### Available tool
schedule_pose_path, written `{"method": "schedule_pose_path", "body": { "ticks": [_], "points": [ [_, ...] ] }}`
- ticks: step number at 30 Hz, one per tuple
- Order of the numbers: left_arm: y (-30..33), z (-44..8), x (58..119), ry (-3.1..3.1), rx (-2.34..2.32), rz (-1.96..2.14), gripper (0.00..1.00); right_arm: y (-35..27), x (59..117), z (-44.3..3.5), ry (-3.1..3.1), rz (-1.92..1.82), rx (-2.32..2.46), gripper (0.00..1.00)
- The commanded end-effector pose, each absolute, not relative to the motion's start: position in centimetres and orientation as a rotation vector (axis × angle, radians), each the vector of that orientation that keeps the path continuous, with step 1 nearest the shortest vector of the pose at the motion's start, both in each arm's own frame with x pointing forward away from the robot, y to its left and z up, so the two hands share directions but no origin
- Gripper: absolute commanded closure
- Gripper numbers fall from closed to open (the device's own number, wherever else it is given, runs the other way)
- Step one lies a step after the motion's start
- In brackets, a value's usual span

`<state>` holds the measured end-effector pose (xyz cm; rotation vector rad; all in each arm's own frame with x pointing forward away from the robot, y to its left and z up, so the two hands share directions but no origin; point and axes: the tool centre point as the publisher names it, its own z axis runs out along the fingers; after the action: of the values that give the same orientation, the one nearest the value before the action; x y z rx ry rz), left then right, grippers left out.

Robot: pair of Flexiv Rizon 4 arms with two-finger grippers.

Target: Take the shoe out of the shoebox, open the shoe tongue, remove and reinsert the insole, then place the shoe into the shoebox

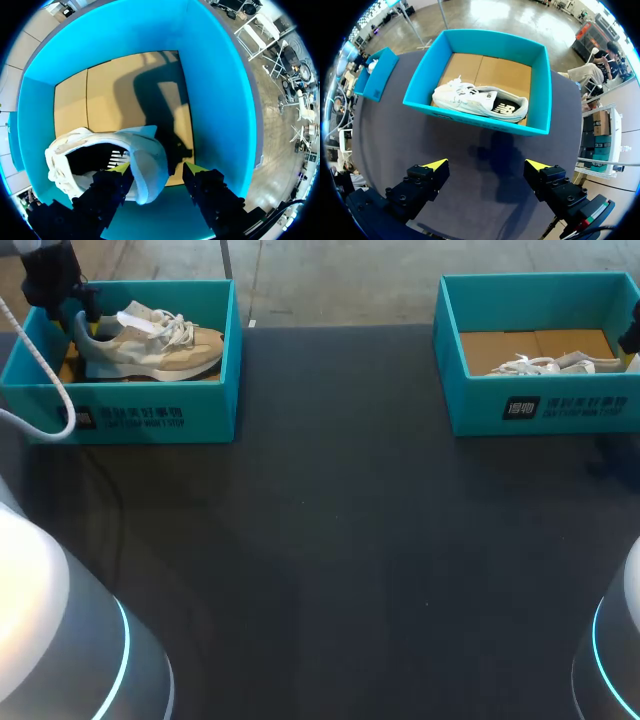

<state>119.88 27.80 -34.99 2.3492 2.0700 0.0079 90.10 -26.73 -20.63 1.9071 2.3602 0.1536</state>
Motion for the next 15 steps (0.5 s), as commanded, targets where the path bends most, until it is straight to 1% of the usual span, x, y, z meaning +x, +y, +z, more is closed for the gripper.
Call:
{"method": "schedule_pose_path", "body": {
  "ticks": [1, 7, 15],
  "points": [
    [27.9, -35.8, 120.5, 2.081, 2.348, -0.008, 0.37, -26.8, 90.1, -20.6, 2.361, 0.155, 1.907, 0.0],
    [28.1, -36.4, 120.3, 2.088, 2.346, -0.017, 0.37, -26.8, 90.1, -20.6, 2.361, 0.155, 1.907, 0.0],
    [28.0, -37.7, 120.0, 2.095, 2.36, -0.01, 0.5, -26.8, 90.1, -20.6, 2.361, 0.155, 1.907, 0.0]
  ]
}}
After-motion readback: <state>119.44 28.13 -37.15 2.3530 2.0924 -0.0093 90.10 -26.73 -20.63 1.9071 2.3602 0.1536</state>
